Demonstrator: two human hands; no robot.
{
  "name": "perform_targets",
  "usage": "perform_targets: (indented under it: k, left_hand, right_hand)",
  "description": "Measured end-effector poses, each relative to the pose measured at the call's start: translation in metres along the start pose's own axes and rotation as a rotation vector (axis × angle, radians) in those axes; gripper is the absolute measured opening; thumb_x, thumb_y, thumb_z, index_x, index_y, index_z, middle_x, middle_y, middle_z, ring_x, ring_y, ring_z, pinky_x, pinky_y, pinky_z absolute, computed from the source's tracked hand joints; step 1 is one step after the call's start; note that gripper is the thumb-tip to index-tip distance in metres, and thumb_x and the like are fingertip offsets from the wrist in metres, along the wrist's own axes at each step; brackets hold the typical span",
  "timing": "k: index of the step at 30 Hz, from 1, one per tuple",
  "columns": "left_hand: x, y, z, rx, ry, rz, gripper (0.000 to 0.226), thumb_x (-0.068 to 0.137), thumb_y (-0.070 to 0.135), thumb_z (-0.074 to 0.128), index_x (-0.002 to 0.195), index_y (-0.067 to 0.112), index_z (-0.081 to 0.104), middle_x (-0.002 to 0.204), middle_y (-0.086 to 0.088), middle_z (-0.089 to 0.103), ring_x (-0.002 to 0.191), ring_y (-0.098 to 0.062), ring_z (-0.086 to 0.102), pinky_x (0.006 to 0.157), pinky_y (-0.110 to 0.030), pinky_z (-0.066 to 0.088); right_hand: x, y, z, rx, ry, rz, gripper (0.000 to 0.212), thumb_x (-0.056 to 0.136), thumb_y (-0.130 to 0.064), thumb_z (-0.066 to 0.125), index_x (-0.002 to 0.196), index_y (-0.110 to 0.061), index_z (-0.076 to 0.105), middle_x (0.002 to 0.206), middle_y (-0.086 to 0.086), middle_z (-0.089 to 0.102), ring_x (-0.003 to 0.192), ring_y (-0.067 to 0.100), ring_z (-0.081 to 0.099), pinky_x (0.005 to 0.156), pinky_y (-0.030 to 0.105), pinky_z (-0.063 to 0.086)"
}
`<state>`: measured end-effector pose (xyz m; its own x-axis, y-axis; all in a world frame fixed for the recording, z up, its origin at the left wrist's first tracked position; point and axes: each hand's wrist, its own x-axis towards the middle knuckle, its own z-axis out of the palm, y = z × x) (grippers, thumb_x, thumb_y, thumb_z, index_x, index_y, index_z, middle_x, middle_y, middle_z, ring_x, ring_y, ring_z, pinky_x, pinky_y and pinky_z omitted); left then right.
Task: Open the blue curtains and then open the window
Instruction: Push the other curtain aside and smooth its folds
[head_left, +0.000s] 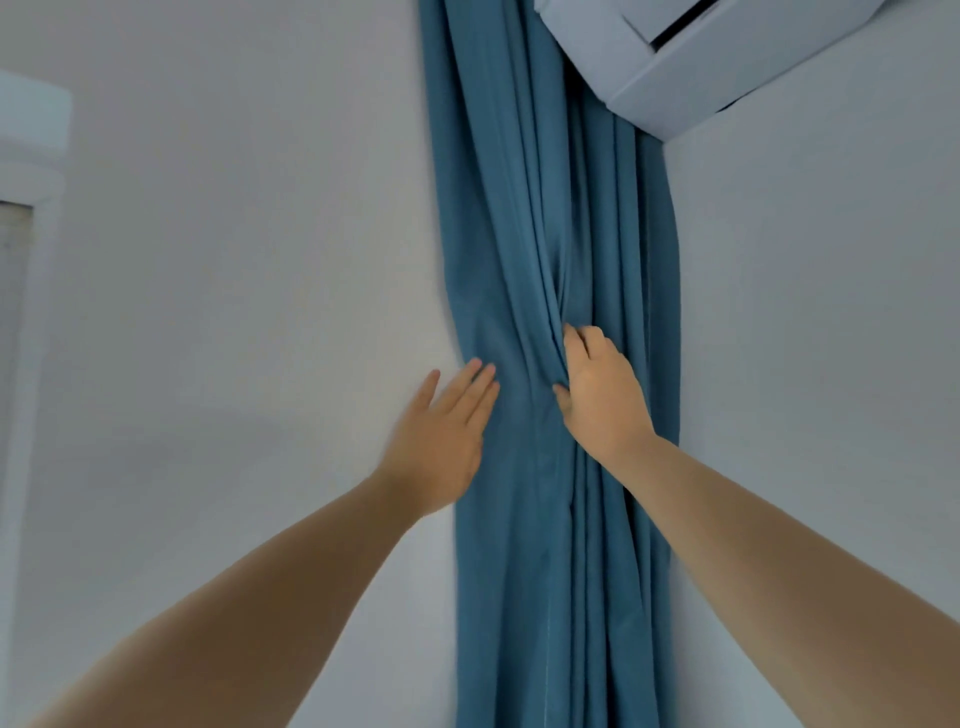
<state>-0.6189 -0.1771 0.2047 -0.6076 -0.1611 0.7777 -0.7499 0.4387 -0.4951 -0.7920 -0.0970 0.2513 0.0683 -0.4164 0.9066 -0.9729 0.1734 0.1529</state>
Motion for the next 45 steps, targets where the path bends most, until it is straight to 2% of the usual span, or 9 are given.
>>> perform_targets:
  k: [2, 6, 9, 13, 17, 21, 24, 30, 45]
  left_hand:
    - [0.017, -0.006, -0.015, -0.019, 0.097, -0.035, 0.061, 0.090, 0.027, 0.028, 0.147, 0.006, 0.016, 0.156, -0.008, 0.015, 0.144, -0.024, 0.013, 0.114, -0.045, 0.018]
    - [0.059, -0.019, -0.045, -0.062, 0.136, -0.124, 0.063, 0.096, 0.022, 0.028, 0.147, 0.008, -0.005, 0.158, -0.006, -0.007, 0.145, -0.023, -0.008, 0.117, -0.044, 0.004]
    - [0.085, -0.035, -0.055, -0.135, 0.171, -0.157, 0.064, 0.095, 0.017, 0.032, 0.148, 0.011, -0.005, 0.158, -0.004, -0.007, 0.145, -0.022, -0.008, 0.118, -0.042, 0.005]
    - [0.114, -0.056, -0.060, -0.262, 0.181, -0.159, 0.067, 0.094, 0.013, 0.036, 0.149, 0.017, -0.002, 0.159, -0.004, -0.002, 0.145, -0.024, -0.001, 0.118, -0.041, 0.012]
    - [0.136, -0.069, -0.059, -0.363, 0.223, -0.224, 0.068, 0.095, 0.012, 0.036, 0.149, 0.023, -0.004, 0.158, -0.005, -0.001, 0.145, -0.029, 0.001, 0.116, -0.042, 0.018]
    - [0.160, -0.082, -0.059, -0.477, 0.277, -0.312, 0.059, 0.099, 0.018, 0.030, 0.149, 0.025, -0.001, 0.158, -0.007, 0.002, 0.145, -0.030, 0.001, 0.116, -0.045, 0.017]
    - [0.174, -0.082, -0.060, -0.603, 0.276, -0.305, 0.054, 0.101, 0.023, 0.025, 0.149, 0.025, 0.000, 0.158, -0.007, 0.002, 0.145, -0.028, -0.001, 0.116, -0.046, 0.011]
    - [0.205, -0.082, -0.050, -0.561, 0.255, -0.218, 0.053, 0.101, 0.024, 0.024, 0.149, 0.019, 0.002, 0.157, -0.012, 0.006, 0.145, -0.027, 0.003, 0.117, -0.042, 0.007]
    - [0.276, -0.032, -0.042, -0.703, 0.046, -0.039, 0.054, 0.100, 0.015, 0.026, 0.149, 0.019, 0.003, 0.157, -0.017, 0.002, 0.145, -0.027, 0.005, 0.116, -0.037, 0.003]
  right_hand:
    - [0.000, -0.003, -0.003, -0.034, 0.008, -0.013, 0.070, 0.081, -0.016, 0.066, 0.138, 0.002, 0.031, 0.126, 0.017, 0.048, 0.104, 0.029, 0.053, 0.086, 0.038, 0.047]
    - [-0.002, -0.008, -0.011, -0.057, 0.022, -0.034, 0.083, 0.081, -0.023, 0.066, 0.144, 0.000, 0.018, 0.135, 0.016, 0.043, 0.112, 0.028, 0.050, 0.091, 0.038, 0.044]
    - [-0.003, -0.008, -0.018, -0.116, 0.016, -0.042, 0.092, 0.080, -0.027, 0.069, 0.146, -0.005, 0.009, 0.149, 0.018, 0.026, 0.129, 0.030, 0.038, 0.103, 0.040, 0.037]
    - [0.004, -0.004, -0.023, -0.285, -0.012, -0.119, 0.097, 0.074, -0.034, 0.073, 0.146, -0.011, 0.014, 0.154, 0.020, 0.012, 0.140, 0.036, 0.022, 0.111, 0.047, 0.024]
    - [0.015, 0.000, -0.024, -0.455, -0.039, -0.308, 0.087, 0.069, -0.041, 0.073, 0.142, -0.014, 0.032, 0.154, 0.018, 0.016, 0.141, 0.035, 0.020, 0.111, 0.050, 0.017]
    - [0.032, 0.003, -0.024, -0.562, -0.030, -0.451, 0.051, 0.076, -0.040, 0.062, 0.116, -0.008, 0.061, 0.148, 0.015, 0.035, 0.140, 0.030, 0.027, 0.110, 0.050, 0.015]
    - [0.045, 0.000, -0.028, -0.564, -0.035, -0.506, 0.041, 0.079, -0.036, 0.055, 0.105, -0.006, 0.064, 0.141, 0.015, 0.046, 0.137, 0.029, 0.033, 0.111, 0.049, 0.018]
    - [0.066, 0.008, -0.026, -0.571, -0.084, -0.481, 0.049, 0.083, -0.039, 0.042, 0.117, -0.007, 0.059, 0.133, 0.014, 0.054, 0.132, 0.027, 0.041, 0.112, 0.049, 0.022]
    - [0.068, 0.062, -0.027, -0.632, -0.240, -0.257, 0.060, 0.081, -0.039, 0.025, 0.102, -0.005, 0.069, 0.110, 0.016, 0.068, 0.111, 0.031, 0.059, 0.099, 0.042, 0.045]
